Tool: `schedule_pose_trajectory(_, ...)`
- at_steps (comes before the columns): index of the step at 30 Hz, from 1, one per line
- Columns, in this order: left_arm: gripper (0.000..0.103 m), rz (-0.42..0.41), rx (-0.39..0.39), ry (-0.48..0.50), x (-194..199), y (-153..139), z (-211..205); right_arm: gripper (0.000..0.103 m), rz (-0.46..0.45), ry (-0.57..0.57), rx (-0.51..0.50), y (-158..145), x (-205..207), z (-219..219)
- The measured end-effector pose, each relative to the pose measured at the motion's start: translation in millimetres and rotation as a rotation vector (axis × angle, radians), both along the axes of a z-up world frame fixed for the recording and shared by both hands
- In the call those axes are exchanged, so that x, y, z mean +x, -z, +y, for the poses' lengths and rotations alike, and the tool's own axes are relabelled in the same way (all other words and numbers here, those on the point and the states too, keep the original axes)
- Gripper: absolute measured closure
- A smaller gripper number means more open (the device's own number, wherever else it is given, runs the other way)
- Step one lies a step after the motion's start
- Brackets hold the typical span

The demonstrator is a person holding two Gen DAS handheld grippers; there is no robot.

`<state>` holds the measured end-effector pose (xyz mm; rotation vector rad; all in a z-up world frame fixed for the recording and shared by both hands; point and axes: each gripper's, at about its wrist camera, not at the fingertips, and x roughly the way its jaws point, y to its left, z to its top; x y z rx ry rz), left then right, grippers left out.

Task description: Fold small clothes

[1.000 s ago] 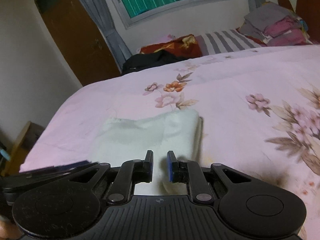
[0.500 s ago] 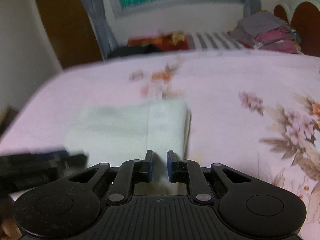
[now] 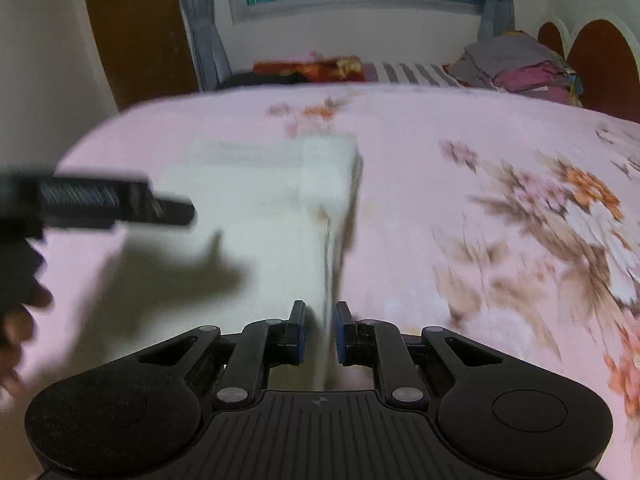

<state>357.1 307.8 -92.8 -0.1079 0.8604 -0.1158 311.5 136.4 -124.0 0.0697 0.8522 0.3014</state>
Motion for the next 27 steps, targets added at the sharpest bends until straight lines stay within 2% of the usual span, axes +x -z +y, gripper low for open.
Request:
schedule_pose_trajectory(2,0.001,0.03,0.021,-0.014,-8,4,-4,0.088,0.011,-0.003,-0.024,11,-6,0)
schedule_pose_trajectory(3,0.001,0.052,0.04,-0.028,-10,7,-6,0.083,0.005,-0.007,-0.031,16,-10,-1)
schedule_pose_trajectory(4,0.001,0.073,0.055,-0.04,-12,9,-7,0.069,-0.006,-0.006,-0.046,17,-11,0)
schedule_pose_trajectory(6,0.001,0.082,0.089,-0.071,-19,12,-9,0.057,-0.01,0.023,-0.069,20,-9,-2)
schedule_pose_trajectory(9,0.001,0.071,0.159,-0.097,-38,7,-14,0.055,0.018,0.034,-0.017,16,-7,-15)
schedule_pose_trajectory(12,0.001,0.02,0.174,-0.133,-70,-12,-15,0.053,-0.03,0.07,0.005,-3,-20,-27)
schedule_pose_trajectory(15,0.001,-0.028,0.165,-0.161,-106,-34,-18,0.027,-0.052,0.046,0.072,-23,-43,-42)
schedule_pose_trajectory(19,0.0,-0.1,0.171,-0.199,-169,-67,-29,0.026,-0.112,-0.032,0.075,-54,-91,-54)
schedule_pose_trajectory(23,0.0,-0.142,0.196,-0.219,-232,-97,-48,0.024,-0.143,-0.064,0.095,-88,-148,-71)
schedule_pose_trajectory(25,0.001,-0.166,0.231,-0.247,-262,-110,-58,0.012,-0.162,-0.062,0.107,-105,-176,-80)
schedule_pose_trajectory(27,0.0,-0.182,0.247,-0.28,-289,-121,-64,0.007,-0.208,-0.058,0.101,-124,-206,-91)
